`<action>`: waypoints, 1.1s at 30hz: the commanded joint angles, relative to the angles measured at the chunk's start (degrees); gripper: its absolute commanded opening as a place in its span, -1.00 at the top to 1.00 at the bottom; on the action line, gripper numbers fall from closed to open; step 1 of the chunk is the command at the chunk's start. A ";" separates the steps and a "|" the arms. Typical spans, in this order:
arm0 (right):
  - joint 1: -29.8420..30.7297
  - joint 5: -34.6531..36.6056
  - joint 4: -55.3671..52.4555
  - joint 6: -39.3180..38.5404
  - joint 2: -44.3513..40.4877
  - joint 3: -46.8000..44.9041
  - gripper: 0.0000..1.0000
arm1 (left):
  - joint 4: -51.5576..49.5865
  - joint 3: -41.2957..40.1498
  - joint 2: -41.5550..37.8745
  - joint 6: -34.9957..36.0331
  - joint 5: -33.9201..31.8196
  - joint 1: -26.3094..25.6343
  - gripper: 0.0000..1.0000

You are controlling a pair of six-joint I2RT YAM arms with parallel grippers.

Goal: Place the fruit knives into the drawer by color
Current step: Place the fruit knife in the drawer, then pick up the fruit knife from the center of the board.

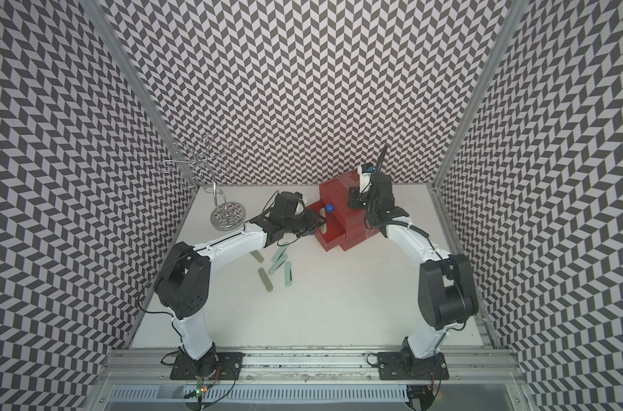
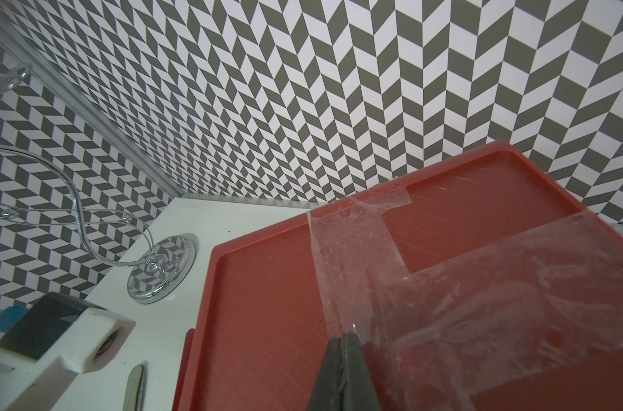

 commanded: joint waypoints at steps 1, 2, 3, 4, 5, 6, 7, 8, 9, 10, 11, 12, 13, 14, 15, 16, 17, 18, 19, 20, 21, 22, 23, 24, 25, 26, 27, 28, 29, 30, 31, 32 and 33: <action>0.76 -2.63 -19.59 1.55 9.64 -7.23 1.00 | -0.35 2.27 0.56 1.04 -0.39 -0.13 0.44; 0.75 -2.60 -19.57 1.52 9.67 -7.21 1.00 | -0.51 2.34 0.57 1.04 -0.39 -0.15 0.44; 0.75 -2.60 -19.56 1.57 9.72 -7.22 1.00 | -0.51 2.50 0.66 1.02 -0.39 -0.15 0.40; 0.75 -2.61 -19.52 1.55 9.70 -7.19 1.00 | -0.61 2.58 0.67 1.09 -0.39 -0.15 0.40; 0.78 -2.65 -19.57 1.60 9.71 -7.25 1.00 | -0.69 2.56 0.66 1.14 -0.39 -0.08 0.39; 0.76 -2.62 -19.57 1.60 9.69 -7.21 1.00 | -0.68 2.60 0.66 1.09 -0.45 -0.15 0.39; 0.76 -2.69 -19.57 1.60 9.75 -7.30 1.00 | -0.71 2.71 0.67 1.09 -0.43 -0.15 0.40; 0.80 -2.63 -19.56 1.59 9.80 -7.21 1.00 | -0.87 2.86 0.62 1.15 -0.39 -0.15 0.40; 0.81 -2.61 -19.50 1.54 9.82 -7.22 1.00 | -0.96 3.01 0.52 1.14 -0.34 -0.15 0.39; 0.75 -2.62 -19.48 1.54 9.82 -7.27 1.00 | -1.19 3.19 0.33 1.22 -0.33 -0.15 0.39; 0.75 -2.60 -19.40 1.54 9.88 -7.29 1.00 | -1.67 3.59 0.10 1.40 -0.39 -0.15 0.39; 0.78 -2.77 -19.39 1.49 9.98 -7.20 1.00 | -2.15 3.90 -0.25 1.61 -0.56 -0.17 0.39; 0.77 -2.86 -19.39 1.55 10.04 -7.20 1.00 | -2.73 4.24 -0.68 1.97 -0.84 -0.15 0.39; 0.79 -2.91 -19.39 1.49 10.05 -7.19 1.00 | -3.46 4.50 -1.41 2.32 -1.24 -0.15 0.40; 0.78 -2.83 -19.44 1.53 10.14 -7.23 1.00 | -4.13 4.62 -2.08 2.67 -1.61 -0.11 0.39; 0.80 -2.65 -19.48 1.51 10.14 -7.20 1.00 | -5.13 4.79 -2.94 3.15 -2.21 -0.15 0.39; 0.75 -2.55 -19.53 1.52 10.13 -7.18 1.00 | -6.29 4.89 -3.99 3.69 -2.85 -0.15 0.39; 0.82 -2.37 -19.57 1.53 10.06 -7.23 1.00 | -7.46 4.87 -4.96 4.20 -3.56 -0.15 0.39; 0.77 -2.11 -19.57 1.61 9.85 -7.26 1.00 | -8.66 4.51 -6.09 4.85 -4.36 -0.15 0.39; 0.70 -1.95 -19.57 1.61 9.70 -7.31 1.00 | -10.00 4.05 -7.45 5.59 -5.18 -0.15 0.39; 0.69 -1.84 -19.57 1.62 9.61 -7.43 1.00 | -11.48 3.57 -8.64 6.24 -6.23 -0.11 0.39; 0.71 -1.81 -19.57 1.69 9.44 -7.37 1.00 | -13.25 2.92 -10.13 7.12 -7.44 0.02 0.39; 0.68 -1.76 -19.50 1.71 9.53 -7.36 1.00 | -15.09 2.32 -11.62 7.85 -8.45 0.25 0.39; 0.68 -1.89 -19.44 1.70 9.58 -7.42 1.00 | -16.41 1.55 -12.88 8.47 -9.29 0.58 0.39; 0.66 -1.96 -19.48 1.70 9.69 -7.42 1.00 | -18.14 0.65 -14.51 8.92 -10.12 1.08 0.37; 0.69 -1.92 -19.48 1.62 9.90 -7.42 1.00 | -19.69 -0.27 -16.01 9.36 -10.76 1.70 0.36; 0.72 -1.97 -19.48 1.70 9.96 -7.38 1.00 | -20.99 -1.21 -17.30 9.72 -11.32 2.32 0.36; 0.73 -1.98 -19.44 1.62 9.99 -7.37 1.00 | -22.56 -2.30 -18.80 10.00 -12.00 3.08 0.35; 0.73 -1.93 -19.39 1.59 10.03 -7.39 1.00 | -23.73 -3.55 -20.28 10.21 -12.46 3.86 0.35; 0.67 -1.90 -19.35 1.70 9.98 -7.39 1.00 | -24.48 -4.76 -21.39 10.35 -12.67 4.66 0.35; 0.70 -1.98 -19.39 1.63 10.10 -7.37 1.00 | -25.38 -6.09 -22.77 10.69 -12.73 5.62 0.34; 0.70 -2.07 -19.23 1.70 10.01 -7.40 1.00 | -26.23 -7.50 -23.93 11.09 -12.79 6.63 0.34; 0.68 -2.08 -19.22 1.71 10.04 -7.51 1.00 | -27.00 -8.54 -24.67 11.47 -12.94 7.46 0.32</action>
